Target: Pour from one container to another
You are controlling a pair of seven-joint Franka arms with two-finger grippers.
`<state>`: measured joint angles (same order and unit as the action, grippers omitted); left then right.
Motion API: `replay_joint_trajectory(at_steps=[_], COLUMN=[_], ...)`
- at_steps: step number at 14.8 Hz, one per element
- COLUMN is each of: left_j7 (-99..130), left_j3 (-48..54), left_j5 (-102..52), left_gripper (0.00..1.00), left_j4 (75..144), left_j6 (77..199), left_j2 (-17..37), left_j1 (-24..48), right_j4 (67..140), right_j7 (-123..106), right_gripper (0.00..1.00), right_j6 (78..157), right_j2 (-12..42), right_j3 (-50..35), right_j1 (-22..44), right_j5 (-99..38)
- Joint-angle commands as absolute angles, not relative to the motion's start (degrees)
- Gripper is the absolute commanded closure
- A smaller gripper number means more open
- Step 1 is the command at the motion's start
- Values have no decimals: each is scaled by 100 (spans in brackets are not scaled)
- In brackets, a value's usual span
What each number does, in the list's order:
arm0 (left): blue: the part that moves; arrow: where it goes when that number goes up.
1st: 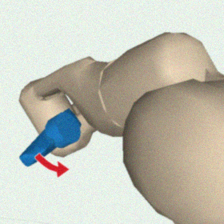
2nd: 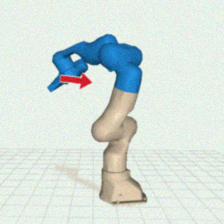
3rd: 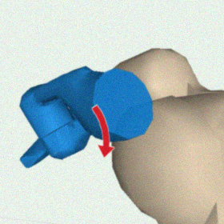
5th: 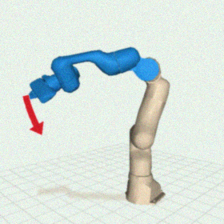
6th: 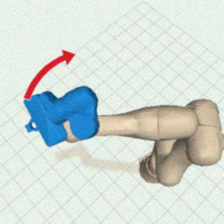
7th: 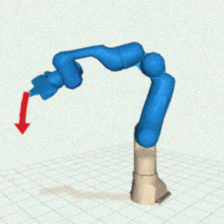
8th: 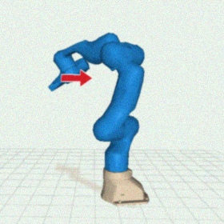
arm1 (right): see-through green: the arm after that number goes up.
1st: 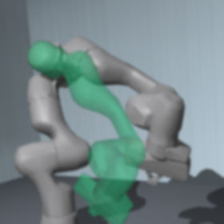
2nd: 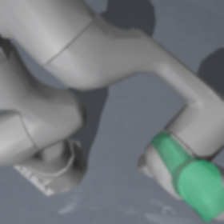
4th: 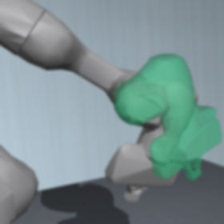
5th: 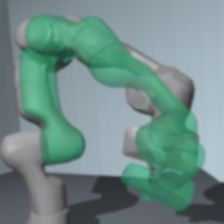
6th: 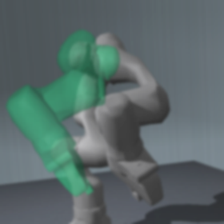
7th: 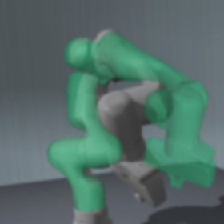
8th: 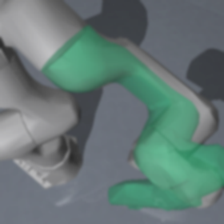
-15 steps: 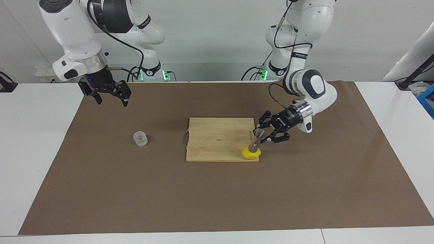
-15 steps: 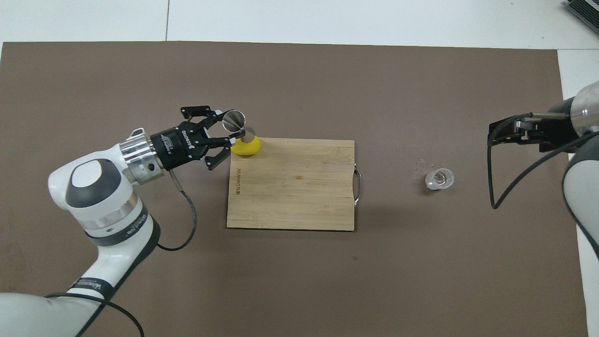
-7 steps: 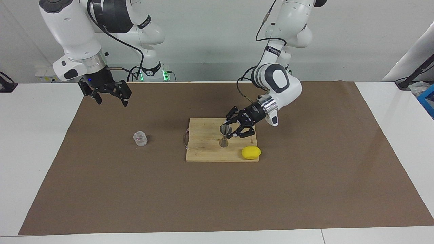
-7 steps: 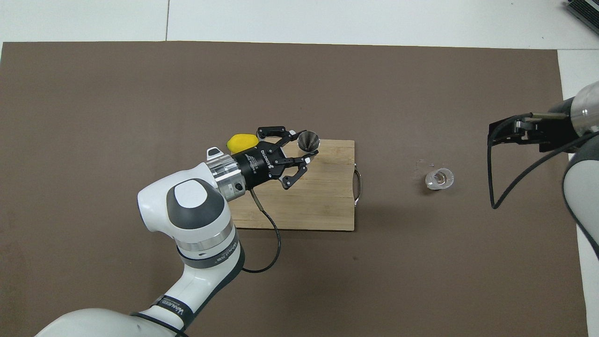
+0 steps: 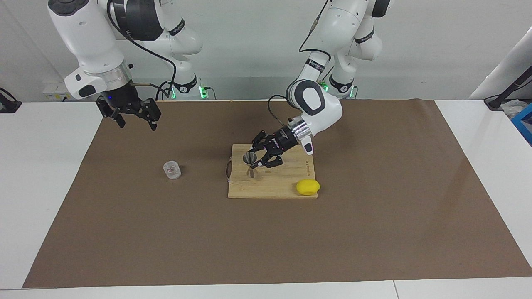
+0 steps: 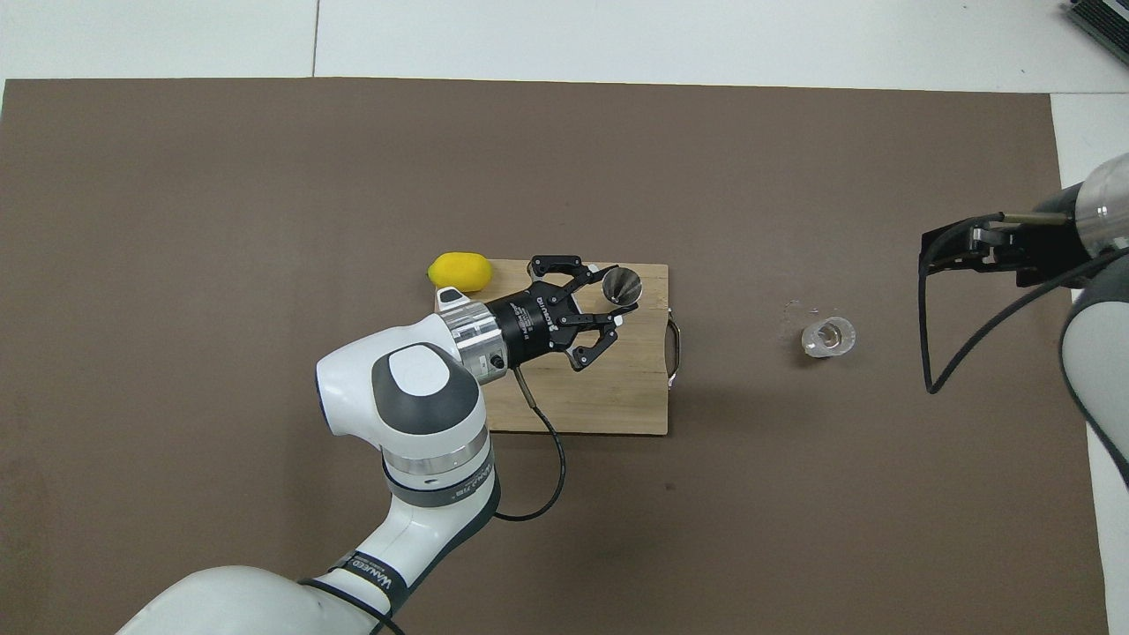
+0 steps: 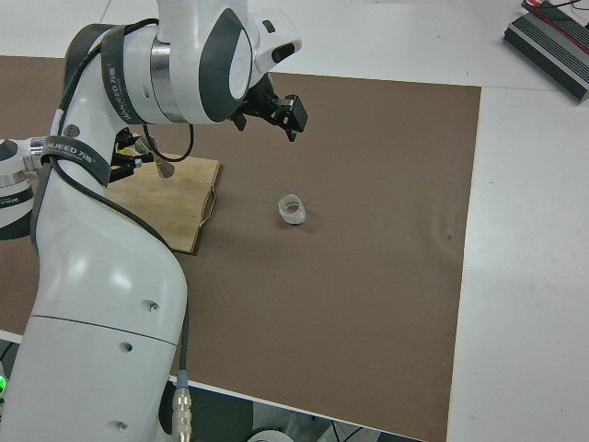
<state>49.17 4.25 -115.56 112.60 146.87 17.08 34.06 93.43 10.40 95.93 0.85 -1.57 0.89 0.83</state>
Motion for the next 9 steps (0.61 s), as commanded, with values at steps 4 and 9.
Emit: replay_joint_trajectory(at_steps=[4, 9], left_j7=[4939, 4922], left_j3=[308, 290], left_j5=[-11672, -11768], left_gripper=[100, 100], left_j4=[11224, 11188], left_j6=[14810, 14704], left_j2=[1906, 2030], left_j1=[3577, 3507], right_j4=[9369, 9378], right_j7=[870, 905], right_gripper=[0, 0], right_j6=[9457, 9501], right_j2=[26, 26], right_j3=[-185, -176], right_j1=[9, 9], right_j5=[-88, -88])
